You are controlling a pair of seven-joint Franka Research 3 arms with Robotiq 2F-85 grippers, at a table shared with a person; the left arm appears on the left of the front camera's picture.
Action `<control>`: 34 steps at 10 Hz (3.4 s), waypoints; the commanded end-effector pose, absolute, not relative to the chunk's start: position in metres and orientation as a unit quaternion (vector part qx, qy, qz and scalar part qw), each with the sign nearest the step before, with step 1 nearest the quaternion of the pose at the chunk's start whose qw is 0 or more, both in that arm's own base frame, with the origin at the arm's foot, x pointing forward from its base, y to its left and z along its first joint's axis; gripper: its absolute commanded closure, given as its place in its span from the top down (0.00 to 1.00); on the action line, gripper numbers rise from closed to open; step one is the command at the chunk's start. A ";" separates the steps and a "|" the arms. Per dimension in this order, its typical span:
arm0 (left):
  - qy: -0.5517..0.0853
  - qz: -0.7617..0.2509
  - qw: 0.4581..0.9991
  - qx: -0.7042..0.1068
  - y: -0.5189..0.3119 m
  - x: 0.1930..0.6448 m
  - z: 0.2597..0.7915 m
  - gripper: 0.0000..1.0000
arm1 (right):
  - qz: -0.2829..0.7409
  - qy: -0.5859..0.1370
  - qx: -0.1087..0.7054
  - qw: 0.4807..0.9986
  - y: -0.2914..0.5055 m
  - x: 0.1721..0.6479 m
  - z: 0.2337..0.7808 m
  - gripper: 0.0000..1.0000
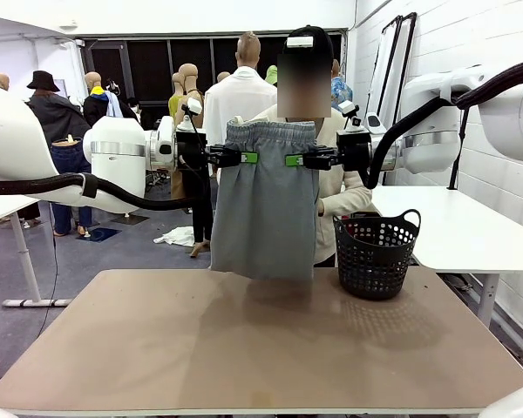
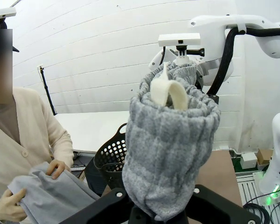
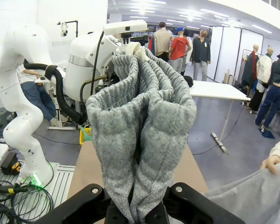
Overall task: Fold the training pants.
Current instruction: Release the ends of the Training pants and then grab the overlapped ends.
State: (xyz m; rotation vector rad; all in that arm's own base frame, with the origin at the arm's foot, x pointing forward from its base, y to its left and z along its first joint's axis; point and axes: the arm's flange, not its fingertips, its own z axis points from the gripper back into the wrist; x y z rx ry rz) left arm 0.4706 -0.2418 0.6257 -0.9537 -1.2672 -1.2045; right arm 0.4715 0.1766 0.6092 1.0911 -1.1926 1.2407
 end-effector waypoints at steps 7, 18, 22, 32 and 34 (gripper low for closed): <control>-0.542 -0.509 0.536 -0.399 -0.242 0.469 0.629 0.00 | 0.519 -0.497 0.462 0.519 0.177 0.471 0.610 0.00; -0.542 -0.509 0.536 -0.399 -0.242 0.469 0.629 0.00 | 0.519 -0.497 0.462 0.519 0.177 0.471 0.610 0.00; -0.542 -0.509 0.536 -0.399 -0.242 0.469 0.629 0.00 | 0.519 -0.497 0.462 0.519 0.177 0.471 0.610 0.00; -0.542 -0.509 0.536 -0.399 -0.242 0.469 0.629 0.00 | 0.519 -0.497 0.462 0.519 0.177 0.471 0.610 0.00; -0.542 -0.509 0.536 -0.399 -0.242 0.469 0.629 0.00 | 0.519 -0.497 0.462 0.519 0.177 0.471 0.610 0.00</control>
